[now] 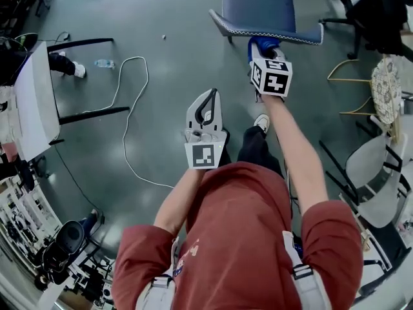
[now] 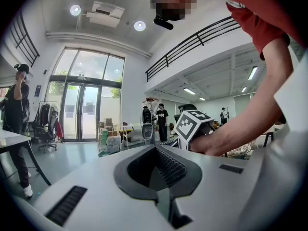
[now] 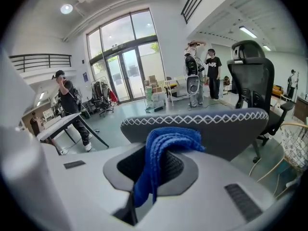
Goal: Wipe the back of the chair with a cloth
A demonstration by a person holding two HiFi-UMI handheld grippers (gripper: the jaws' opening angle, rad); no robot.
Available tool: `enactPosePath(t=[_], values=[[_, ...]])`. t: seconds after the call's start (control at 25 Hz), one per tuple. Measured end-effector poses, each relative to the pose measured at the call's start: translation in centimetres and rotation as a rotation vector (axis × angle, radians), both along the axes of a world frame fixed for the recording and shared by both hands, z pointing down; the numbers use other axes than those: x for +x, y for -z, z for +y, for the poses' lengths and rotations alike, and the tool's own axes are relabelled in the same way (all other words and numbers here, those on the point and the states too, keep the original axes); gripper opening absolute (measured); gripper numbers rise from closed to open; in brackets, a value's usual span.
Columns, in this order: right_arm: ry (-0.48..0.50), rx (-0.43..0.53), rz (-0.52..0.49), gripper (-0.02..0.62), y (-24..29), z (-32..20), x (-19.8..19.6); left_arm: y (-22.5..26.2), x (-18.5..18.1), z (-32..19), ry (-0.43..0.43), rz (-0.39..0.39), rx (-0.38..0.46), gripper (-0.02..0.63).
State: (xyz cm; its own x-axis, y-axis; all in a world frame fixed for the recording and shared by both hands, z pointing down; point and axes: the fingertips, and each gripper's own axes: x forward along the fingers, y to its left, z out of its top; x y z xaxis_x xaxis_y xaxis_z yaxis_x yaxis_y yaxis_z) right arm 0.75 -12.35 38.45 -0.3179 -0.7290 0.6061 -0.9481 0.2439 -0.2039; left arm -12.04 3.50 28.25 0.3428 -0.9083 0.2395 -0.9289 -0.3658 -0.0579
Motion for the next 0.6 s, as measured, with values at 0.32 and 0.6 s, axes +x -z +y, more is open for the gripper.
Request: enactPosePath(t=[0.32, 0.6], values=[[0.011, 0.010, 0.006, 0.064, -1.3, 0.7, 0.0, -2.6, -1.1, 0.3, 0.044, 0.048, -0.064, 0.012], [0.089, -0.003, 0.046, 0.064, -9.7, 1.8, -3.4, -6.1, -2.9, -3.8, 0.029, 0.025, 0.182, 0.012]])
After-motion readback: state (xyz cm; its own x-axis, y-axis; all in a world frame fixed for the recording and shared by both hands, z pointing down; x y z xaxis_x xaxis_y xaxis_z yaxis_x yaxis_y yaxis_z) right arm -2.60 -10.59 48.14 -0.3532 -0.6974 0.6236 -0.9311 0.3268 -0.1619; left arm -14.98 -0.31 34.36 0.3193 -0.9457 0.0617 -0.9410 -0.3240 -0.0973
